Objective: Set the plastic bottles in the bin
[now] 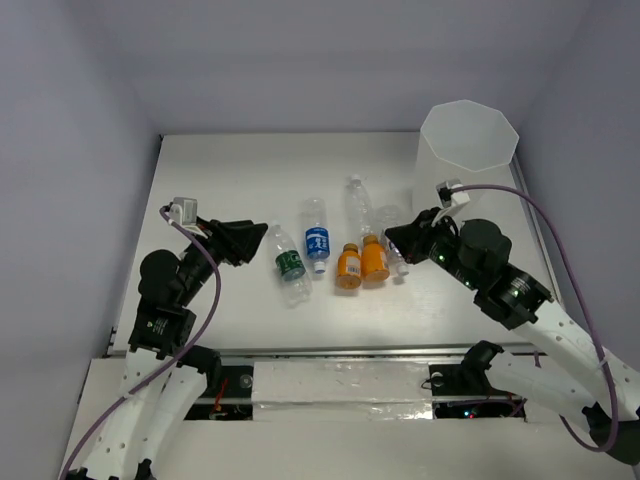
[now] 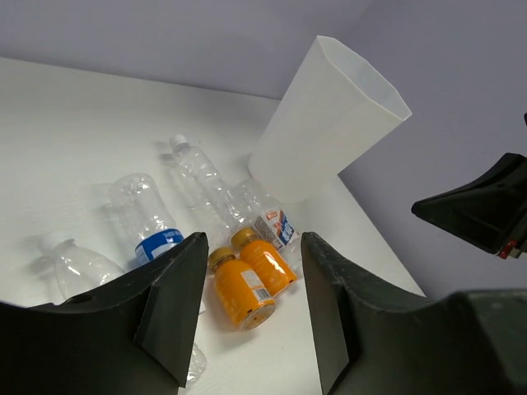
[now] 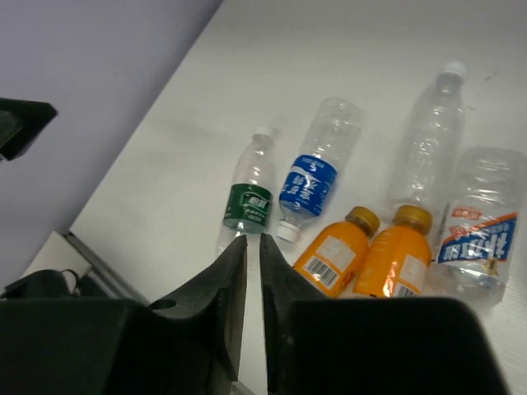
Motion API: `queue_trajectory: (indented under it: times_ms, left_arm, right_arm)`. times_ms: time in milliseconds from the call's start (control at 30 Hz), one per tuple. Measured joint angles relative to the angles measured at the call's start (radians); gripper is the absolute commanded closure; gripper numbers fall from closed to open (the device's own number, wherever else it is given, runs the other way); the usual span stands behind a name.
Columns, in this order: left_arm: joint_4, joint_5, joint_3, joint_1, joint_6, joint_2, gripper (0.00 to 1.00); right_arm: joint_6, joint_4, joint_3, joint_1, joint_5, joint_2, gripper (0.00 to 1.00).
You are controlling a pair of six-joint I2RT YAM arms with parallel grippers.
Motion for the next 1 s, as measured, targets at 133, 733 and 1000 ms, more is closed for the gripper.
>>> queue_trajectory:
  times_ms: [133,733,1000]
  left_arm:
    - [-0.027,-0.002,0.000,0.000,0.005,-0.001,0.61]
    - [-0.112,-0.041,-0.077,0.000,-0.040,-0.037,0.92]
    - [-0.103,-0.061,-0.155,-0.003,-0.083,0.018,0.48]
  right_arm:
    - [0.012,-0.026,-0.036,0.000,0.075,0.004,1.00]
    - [0.011,-0.073,-0.077,-0.234,0.203,0.198,0.26]
    - [-0.001,-0.038,-0.077,-0.237,0.171,0.410,0.05]
